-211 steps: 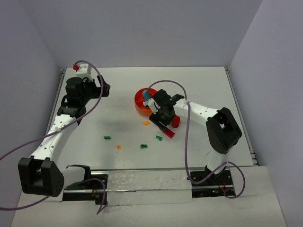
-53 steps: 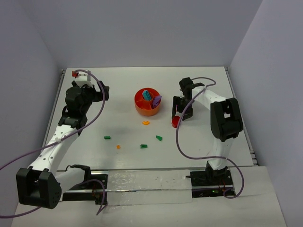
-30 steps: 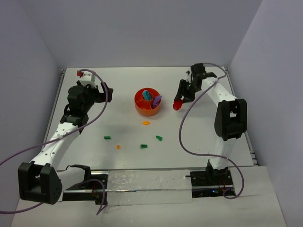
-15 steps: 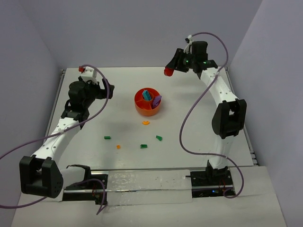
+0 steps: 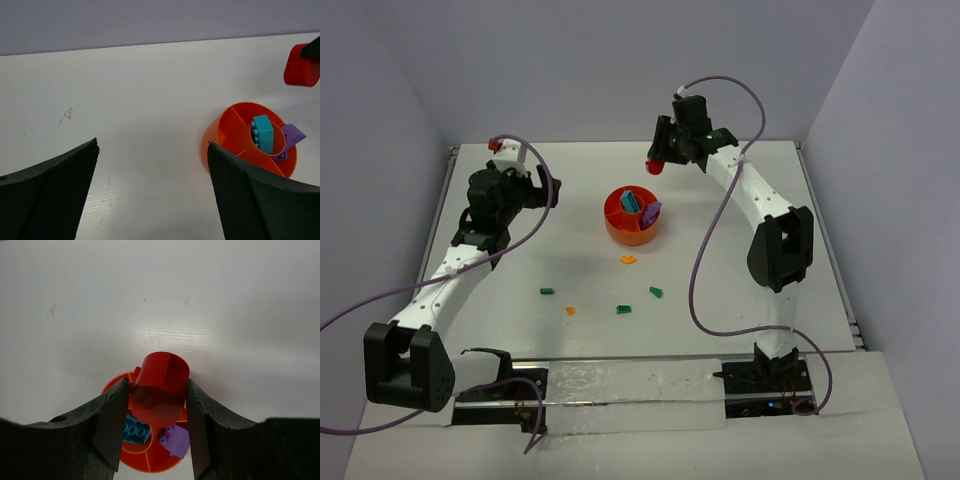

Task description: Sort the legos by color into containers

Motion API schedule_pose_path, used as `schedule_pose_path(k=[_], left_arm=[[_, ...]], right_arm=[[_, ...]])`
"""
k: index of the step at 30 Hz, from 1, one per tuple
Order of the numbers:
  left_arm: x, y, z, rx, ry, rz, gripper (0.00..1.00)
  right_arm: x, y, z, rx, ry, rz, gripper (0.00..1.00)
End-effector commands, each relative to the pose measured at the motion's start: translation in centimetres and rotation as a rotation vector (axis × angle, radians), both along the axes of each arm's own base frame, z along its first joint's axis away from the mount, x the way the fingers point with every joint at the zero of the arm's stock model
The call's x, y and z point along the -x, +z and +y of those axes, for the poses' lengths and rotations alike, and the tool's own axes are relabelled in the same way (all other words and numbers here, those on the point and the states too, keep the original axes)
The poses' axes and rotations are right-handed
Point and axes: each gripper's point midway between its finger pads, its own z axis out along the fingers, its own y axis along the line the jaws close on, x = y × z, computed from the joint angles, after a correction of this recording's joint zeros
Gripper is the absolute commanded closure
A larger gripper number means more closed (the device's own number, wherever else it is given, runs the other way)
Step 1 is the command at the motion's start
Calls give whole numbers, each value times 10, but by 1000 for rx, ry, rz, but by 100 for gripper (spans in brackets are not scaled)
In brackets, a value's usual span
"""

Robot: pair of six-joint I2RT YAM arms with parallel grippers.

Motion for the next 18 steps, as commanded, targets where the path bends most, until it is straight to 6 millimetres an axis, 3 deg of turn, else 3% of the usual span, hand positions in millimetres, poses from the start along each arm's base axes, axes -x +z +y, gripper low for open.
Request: schedule_pose_path(k=[1, 10, 18], left_arm=[[-6, 26, 1, 2, 13, -72, 5], [-3, 22, 4, -4, 21, -73, 5], [-1, 19, 6, -5, 33, -71, 5]], right_arm=[[12, 23, -13, 112, -111, -54, 100], [22, 7, -1, 195, -92, -69, 100], [26, 10, 13, 275, -88, -123, 100]])
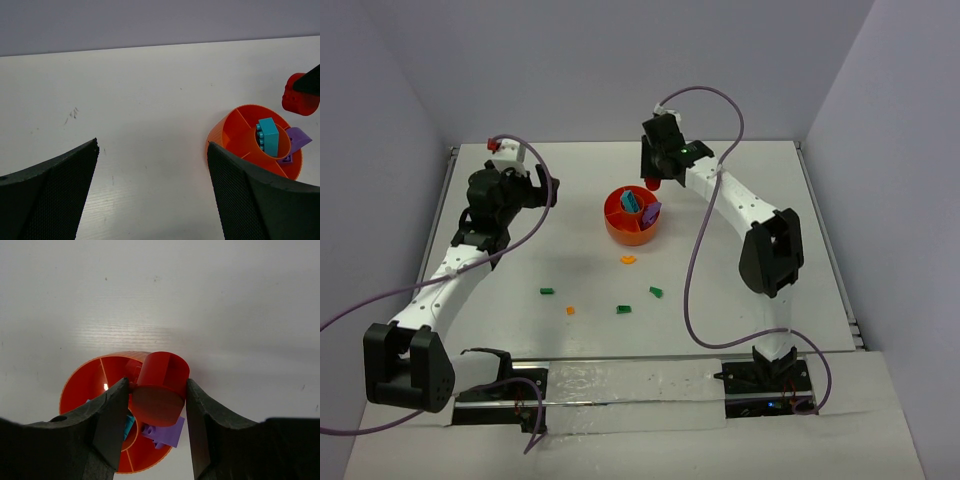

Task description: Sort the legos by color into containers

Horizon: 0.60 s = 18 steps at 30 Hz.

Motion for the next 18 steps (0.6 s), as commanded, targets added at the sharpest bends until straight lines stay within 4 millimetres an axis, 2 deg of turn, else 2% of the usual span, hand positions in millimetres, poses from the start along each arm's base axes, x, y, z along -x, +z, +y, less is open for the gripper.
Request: schedule_pose_path(k=[1, 10, 13, 18], left_arm=[[1, 19, 2, 3, 11, -68, 5], [0, 19, 7, 3, 23, -71, 5], [-1, 18, 8, 4, 28, -71, 5], [-1, 17, 9, 6, 27, -69, 5]], right_arm=[[-2, 41, 2, 24, -15, -128, 100], [-3, 31, 12, 103, 6, -139, 100], [-1, 27, 14, 116, 10, -135, 96], [0, 24, 17, 125, 20, -133, 95]])
